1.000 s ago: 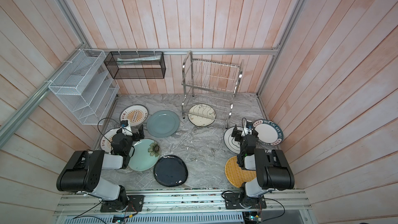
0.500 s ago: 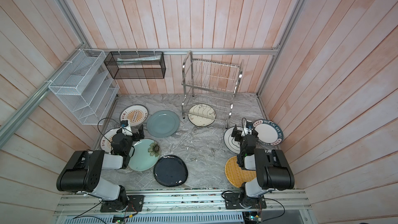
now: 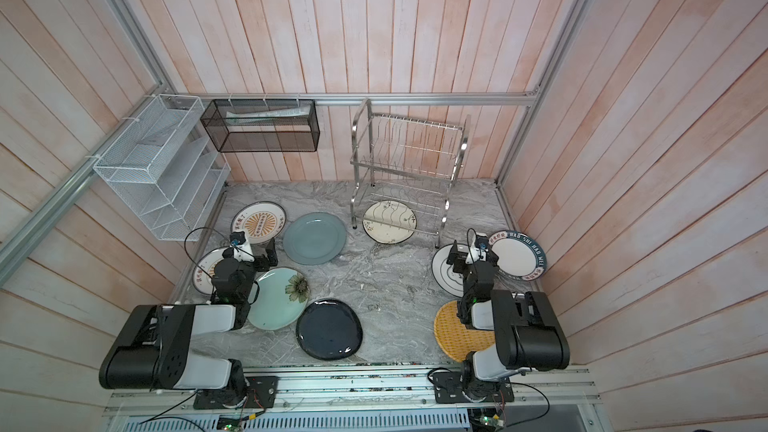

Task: Load the plates into the dish rack

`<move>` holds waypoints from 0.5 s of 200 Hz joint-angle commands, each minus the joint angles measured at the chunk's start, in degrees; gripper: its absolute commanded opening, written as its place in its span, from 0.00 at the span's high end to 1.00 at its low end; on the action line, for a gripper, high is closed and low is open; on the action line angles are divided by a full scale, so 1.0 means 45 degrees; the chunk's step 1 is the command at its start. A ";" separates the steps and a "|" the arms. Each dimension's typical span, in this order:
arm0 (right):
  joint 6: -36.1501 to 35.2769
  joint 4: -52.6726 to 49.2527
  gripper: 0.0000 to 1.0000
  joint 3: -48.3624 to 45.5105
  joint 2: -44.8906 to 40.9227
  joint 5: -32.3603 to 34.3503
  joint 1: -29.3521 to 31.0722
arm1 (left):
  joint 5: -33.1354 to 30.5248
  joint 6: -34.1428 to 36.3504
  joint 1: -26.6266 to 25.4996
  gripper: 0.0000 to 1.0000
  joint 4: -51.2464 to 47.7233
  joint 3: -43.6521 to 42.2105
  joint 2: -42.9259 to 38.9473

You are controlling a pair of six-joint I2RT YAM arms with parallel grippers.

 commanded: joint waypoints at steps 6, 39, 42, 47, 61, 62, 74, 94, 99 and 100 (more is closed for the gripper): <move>0.0558 -0.4288 0.02 0.0884 -0.3157 0.1269 0.0270 | -0.1404 0.0428 -0.0811 0.00 -0.0812 -0.0494 -0.1938; 0.2745 -0.6852 0.02 0.1345 -0.5999 0.1027 0.0319 | -0.1121 -0.2050 -0.1438 0.00 -0.6380 0.0631 -0.5045; 0.3423 -0.6897 0.02 0.1264 -0.6304 0.1258 0.0305 | -0.0980 -0.2324 -0.1456 0.00 -0.6882 0.0775 -0.5262; 0.4272 -0.6909 0.02 0.1182 -0.6620 0.1488 0.0276 | -0.0695 -0.2870 -0.1453 0.00 -0.7729 0.1007 -0.5631; 0.6627 -0.7452 0.02 0.0994 -0.7388 0.1577 0.0085 | -0.0069 -0.4583 -0.1451 0.00 -1.0007 0.1696 -0.6587; 0.6627 -0.7452 0.02 0.0994 -0.7388 0.1577 0.0085 | -0.0011 -0.4805 -0.1451 0.00 -1.0146 0.1747 -0.6644; 0.7802 -0.7450 0.02 0.0770 -0.7972 0.1140 -0.0104 | 0.0621 -0.7249 -0.1430 0.00 -1.1554 0.2072 -0.7299; 0.8520 -0.8324 0.02 0.1203 -0.8578 -0.0031 -0.0425 | 0.2831 -1.0311 -0.1216 0.00 -1.1668 0.1529 -0.8172; 0.8568 -0.8653 0.02 0.1382 -0.8641 -0.0186 -0.0414 | 0.3609 -1.0516 -0.1191 0.00 -1.1138 0.1282 -0.8317; 0.8581 -0.8750 0.02 0.1433 -0.8648 -0.0211 -0.0423 | 0.3684 -1.0555 -0.1193 0.00 -1.1054 0.1246 -0.8330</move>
